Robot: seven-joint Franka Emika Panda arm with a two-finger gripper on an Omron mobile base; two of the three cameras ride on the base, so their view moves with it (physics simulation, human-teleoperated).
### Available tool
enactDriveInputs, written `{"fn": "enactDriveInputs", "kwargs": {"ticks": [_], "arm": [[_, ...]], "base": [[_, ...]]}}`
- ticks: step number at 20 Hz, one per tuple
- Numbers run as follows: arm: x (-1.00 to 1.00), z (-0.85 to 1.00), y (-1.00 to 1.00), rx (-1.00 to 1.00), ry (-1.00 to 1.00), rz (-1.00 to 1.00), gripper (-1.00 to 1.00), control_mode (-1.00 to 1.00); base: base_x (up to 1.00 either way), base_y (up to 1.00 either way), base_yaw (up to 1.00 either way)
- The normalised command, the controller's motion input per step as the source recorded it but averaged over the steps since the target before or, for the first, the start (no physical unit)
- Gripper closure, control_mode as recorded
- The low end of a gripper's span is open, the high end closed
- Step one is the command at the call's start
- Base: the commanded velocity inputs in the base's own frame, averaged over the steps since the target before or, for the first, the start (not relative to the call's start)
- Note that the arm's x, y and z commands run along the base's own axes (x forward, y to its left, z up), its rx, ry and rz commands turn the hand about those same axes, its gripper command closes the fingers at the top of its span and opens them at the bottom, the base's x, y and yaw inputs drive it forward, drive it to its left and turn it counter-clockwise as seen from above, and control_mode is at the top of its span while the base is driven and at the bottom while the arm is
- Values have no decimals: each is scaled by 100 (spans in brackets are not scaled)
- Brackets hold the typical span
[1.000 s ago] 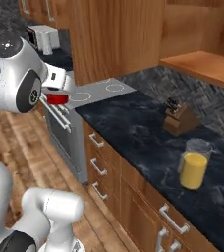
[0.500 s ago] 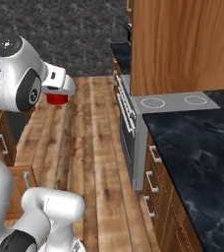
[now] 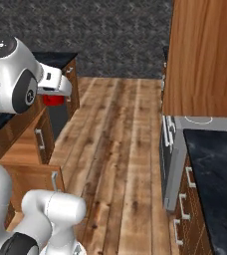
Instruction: There is a tray on the dining counter. Grab the cup, mug, and pitcher and place them on the tray. The pitcher may be placed next to the tray if it cannot fit the tray.
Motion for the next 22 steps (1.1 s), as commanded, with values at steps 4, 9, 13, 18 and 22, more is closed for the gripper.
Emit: {"fn": "enactDriveInputs", "kwargs": {"ticks": [4,9,13,18,22], "arm": [[0,0,0,0,0,0,100,100],[0,0,0,0,0,0,100,100],[0,0,0,0,0,0,100,100],[0,0,0,0,0,0,100,100],[0,0,0,0,0,0,100,100]], "base": [[55,-10,-1],[75,-1,-15],[98,0,-18],[100,13,-4],[100,19,0]]}}
